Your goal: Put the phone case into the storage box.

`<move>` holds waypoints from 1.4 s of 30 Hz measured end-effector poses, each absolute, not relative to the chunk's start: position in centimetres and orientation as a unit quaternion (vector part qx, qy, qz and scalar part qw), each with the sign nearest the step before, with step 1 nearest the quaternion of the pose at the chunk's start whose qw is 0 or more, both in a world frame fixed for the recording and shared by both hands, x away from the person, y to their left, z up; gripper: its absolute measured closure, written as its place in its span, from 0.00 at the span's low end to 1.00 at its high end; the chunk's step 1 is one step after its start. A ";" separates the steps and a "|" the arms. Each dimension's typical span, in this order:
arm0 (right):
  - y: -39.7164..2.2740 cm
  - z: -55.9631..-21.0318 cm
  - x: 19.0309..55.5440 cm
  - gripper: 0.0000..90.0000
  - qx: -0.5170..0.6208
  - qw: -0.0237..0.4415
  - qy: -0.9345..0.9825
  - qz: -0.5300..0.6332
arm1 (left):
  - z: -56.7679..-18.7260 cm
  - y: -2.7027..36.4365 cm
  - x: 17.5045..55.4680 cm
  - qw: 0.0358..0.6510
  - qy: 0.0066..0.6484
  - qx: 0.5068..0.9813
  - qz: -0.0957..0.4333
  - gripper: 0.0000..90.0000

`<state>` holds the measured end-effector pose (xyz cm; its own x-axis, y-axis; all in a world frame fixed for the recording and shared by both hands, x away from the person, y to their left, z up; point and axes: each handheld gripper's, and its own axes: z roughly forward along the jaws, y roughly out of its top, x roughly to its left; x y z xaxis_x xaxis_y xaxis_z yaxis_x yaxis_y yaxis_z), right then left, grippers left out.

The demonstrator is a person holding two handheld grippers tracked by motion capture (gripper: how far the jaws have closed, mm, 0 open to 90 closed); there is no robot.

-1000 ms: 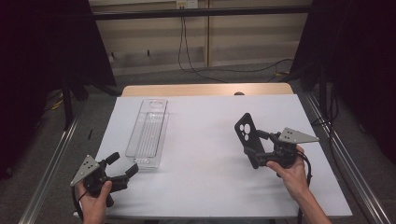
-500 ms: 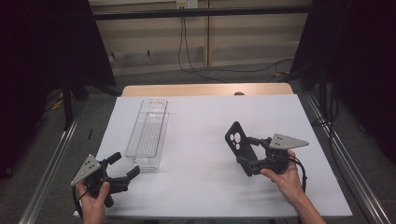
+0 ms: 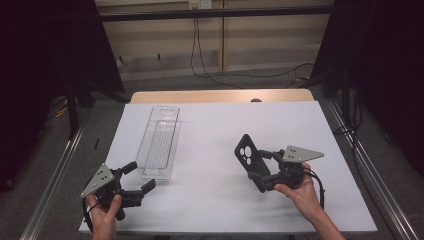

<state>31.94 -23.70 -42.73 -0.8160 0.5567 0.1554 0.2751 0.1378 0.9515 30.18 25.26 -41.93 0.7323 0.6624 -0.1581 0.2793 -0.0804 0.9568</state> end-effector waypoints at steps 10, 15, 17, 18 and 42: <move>-23.0 -43.0 31.8 0.16 0.271 0.109 0.753 0.590 | -41.5 23.8 30.7 0.612 0.293 0.721 0.139 0.05; -22.7 -43.1 31.7 0.16 0.268 0.104 0.754 0.590 | -41.3 23.3 31.0 0.620 0.282 0.721 0.127 0.05; -22.7 -43.2 31.7 0.16 0.267 0.104 0.755 0.590 | -41.3 23.1 31.1 0.619 0.277 0.726 0.114 0.05; -22.6 -43.2 31.7 0.16 0.267 0.104 0.755 0.591 | -41.3 23.0 31.2 0.616 0.276 0.730 0.109 0.05; -21.9 -43.3 31.3 0.16 0.256 0.088 0.760 0.591 | -39.7 17.6 32.7 0.619 0.200 0.756 0.074 0.03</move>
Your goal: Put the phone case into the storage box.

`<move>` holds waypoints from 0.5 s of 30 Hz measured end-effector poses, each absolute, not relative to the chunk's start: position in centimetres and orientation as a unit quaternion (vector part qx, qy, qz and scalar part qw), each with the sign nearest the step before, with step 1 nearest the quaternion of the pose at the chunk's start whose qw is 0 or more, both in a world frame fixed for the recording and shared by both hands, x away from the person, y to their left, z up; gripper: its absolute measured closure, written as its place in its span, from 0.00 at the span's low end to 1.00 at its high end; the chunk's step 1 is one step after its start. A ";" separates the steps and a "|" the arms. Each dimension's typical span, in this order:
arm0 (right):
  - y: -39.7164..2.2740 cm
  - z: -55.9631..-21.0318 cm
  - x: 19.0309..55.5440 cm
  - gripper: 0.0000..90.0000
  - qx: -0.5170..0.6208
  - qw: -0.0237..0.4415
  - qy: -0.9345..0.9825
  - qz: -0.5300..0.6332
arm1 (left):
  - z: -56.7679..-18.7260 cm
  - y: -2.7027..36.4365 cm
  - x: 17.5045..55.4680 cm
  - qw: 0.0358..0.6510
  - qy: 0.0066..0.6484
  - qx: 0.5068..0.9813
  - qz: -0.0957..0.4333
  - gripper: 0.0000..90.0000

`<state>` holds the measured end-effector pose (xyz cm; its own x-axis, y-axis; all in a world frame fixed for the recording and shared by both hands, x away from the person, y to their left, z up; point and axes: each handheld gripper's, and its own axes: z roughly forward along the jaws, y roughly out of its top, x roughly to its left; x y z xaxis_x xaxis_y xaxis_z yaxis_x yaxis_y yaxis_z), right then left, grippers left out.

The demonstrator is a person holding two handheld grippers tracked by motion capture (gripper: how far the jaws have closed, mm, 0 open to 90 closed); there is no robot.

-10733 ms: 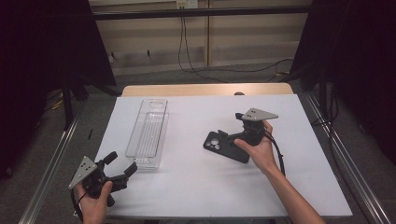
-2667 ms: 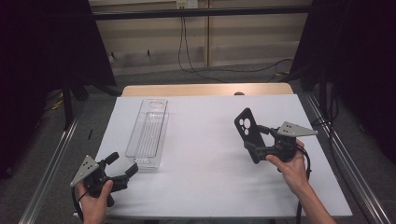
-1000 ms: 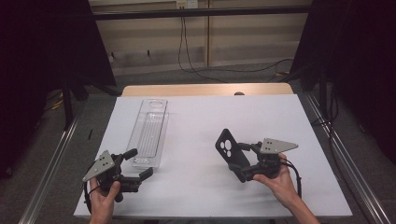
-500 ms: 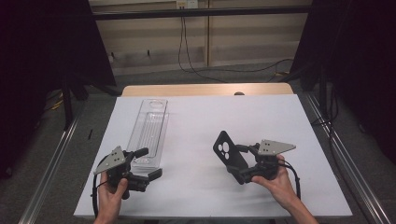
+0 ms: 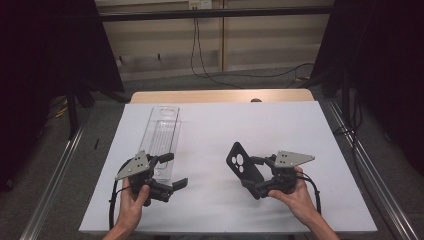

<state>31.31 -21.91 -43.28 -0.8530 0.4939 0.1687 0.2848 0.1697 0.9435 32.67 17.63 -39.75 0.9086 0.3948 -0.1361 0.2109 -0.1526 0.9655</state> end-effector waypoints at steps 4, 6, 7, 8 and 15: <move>-21.8 -43.3 31.3 0.16 0.254 0.087 0.760 0.592 | -39.5 16.9 33.0 0.627 0.192 0.751 0.069 0.03; -21.8 -43.3 31.2 0.16 0.252 0.085 0.760 0.593 | -39.4 16.6 33.1 0.629 0.192 0.751 0.064 0.01; -21.8 -43.3 31.2 0.16 0.251 0.084 0.760 0.593 | -39.4 16.5 33.2 0.630 0.189 0.751 0.062 0.01; -21.8 -43.3 31.2 0.16 0.251 0.082 0.760 0.594 | -39.4 16.3 33.3 0.634 0.187 0.748 0.056 0.01; -21.5 -43.4 31.2 0.16 0.244 0.070 0.759 0.599 | -39.6 15.1 34.4 0.643 0.178 0.744 0.028 0.01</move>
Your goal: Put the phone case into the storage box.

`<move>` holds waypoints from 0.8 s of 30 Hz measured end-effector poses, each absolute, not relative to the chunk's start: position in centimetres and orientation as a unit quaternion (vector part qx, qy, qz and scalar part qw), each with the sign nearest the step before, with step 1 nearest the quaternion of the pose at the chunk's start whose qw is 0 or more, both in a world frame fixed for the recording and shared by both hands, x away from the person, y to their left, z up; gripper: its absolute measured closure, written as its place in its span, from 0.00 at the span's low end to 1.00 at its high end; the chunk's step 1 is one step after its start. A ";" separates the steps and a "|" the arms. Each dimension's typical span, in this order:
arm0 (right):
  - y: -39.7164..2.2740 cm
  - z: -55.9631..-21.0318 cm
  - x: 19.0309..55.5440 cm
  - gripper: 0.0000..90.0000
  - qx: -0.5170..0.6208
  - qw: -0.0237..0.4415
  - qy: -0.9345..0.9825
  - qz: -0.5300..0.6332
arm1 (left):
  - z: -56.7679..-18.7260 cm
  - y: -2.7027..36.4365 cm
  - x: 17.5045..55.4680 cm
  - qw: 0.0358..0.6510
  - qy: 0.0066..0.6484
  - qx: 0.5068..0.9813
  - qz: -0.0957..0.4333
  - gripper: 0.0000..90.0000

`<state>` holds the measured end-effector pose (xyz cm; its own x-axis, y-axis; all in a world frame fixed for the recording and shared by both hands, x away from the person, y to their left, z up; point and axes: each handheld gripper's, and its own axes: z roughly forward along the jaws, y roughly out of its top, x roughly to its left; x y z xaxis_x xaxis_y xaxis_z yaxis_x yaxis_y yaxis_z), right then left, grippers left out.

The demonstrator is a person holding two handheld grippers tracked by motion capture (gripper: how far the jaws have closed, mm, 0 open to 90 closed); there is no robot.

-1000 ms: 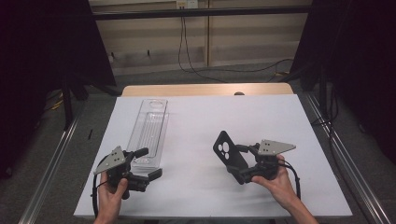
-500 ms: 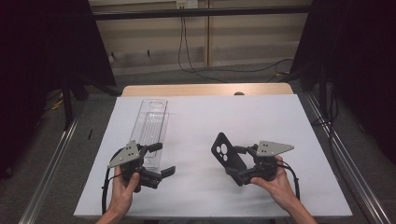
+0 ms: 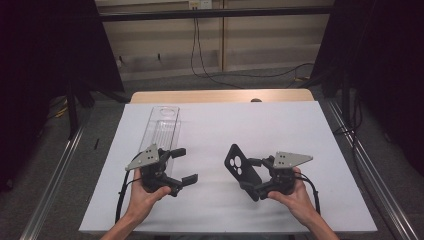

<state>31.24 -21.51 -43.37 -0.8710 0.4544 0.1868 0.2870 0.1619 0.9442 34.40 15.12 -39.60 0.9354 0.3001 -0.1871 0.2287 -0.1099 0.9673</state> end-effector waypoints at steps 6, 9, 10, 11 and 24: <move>-21.4 -43.4 31.3 0.16 0.242 0.061 0.756 0.606 | -39.6 14.1 35.0 0.651 0.167 0.740 0.010 0.01; -21.4 -43.3 31.2 0.16 0.240 0.056 0.752 0.611 | -39.4 13.6 35.2 0.650 0.162 0.743 0.005 0.01; -21.5 -43.3 31.3 0.16 0.239 0.054 0.751 0.613 | -39.4 13.4 35.2 0.650 0.161 0.743 0.002 0.01; -21.5 -43.3 31.3 0.16 0.238 0.053 0.751 0.614 | -39.3 13.2 35.3 0.651 0.156 0.743 -0.002 0.01; -21.7 -43.1 31.4 0.16 0.225 0.032 0.738 0.635 | -39.2 11.5 35.5 0.653 0.133 0.746 -0.018 0.02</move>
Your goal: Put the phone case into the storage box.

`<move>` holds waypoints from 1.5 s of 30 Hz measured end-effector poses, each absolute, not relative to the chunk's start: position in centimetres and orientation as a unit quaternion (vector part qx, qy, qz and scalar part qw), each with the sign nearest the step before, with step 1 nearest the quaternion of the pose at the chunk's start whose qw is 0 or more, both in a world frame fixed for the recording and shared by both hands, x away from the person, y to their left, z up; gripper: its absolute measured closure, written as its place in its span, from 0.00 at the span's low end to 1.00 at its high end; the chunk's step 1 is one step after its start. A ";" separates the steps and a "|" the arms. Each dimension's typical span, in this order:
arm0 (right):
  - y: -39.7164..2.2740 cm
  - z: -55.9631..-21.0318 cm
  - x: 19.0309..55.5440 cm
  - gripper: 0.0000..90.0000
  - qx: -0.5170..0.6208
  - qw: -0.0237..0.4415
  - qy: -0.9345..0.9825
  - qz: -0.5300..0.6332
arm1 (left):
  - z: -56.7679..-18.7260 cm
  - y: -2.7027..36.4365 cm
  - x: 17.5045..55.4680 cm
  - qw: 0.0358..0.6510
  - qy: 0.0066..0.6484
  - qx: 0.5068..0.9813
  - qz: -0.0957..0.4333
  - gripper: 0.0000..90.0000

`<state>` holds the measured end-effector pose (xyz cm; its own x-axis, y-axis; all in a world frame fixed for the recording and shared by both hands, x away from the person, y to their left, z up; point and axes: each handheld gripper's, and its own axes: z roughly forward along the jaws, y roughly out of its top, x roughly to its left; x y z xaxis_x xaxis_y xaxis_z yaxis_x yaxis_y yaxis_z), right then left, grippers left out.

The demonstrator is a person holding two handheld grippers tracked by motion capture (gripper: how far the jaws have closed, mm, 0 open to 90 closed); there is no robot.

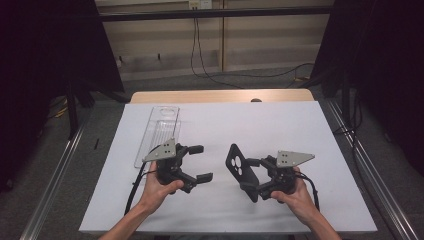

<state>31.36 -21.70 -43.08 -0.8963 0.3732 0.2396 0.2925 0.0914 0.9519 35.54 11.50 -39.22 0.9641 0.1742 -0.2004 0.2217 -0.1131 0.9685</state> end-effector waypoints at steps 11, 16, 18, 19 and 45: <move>-21.6 -43.1 31.6 0.16 0.214 0.019 0.738 0.640 | -38.6 10.0 35.8 0.646 0.103 0.756 -0.022 0.02; -21.6 -43.1 31.5 0.16 0.209 0.018 0.741 0.638 | -38.5 9.6 35.6 0.645 0.084 0.759 -0.026 0.02; -21.5 -43.2 31.5 0.16 0.206 0.016 0.742 0.638 | -38.6 9.4 35.5 0.644 0.079 0.760 -0.029 0.02; -21.4 -43.2 31.5 0.16 0.205 0.015 0.743 0.638 | -38.6 9.3 35.5 0.643 0.077 0.761 -0.031 0.01; -20.9 -43.3 31.2 0.16 0.178 -0.006 0.753 0.633 | -38.7 7.2 36.7 0.647 0.041 0.759 -0.058 0.01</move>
<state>31.21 -20.95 -43.29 -0.9365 0.2605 0.2347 0.2759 0.1346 0.9517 36.66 7.20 -38.73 0.9899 -0.0133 -0.1414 0.1375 -0.1588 0.9777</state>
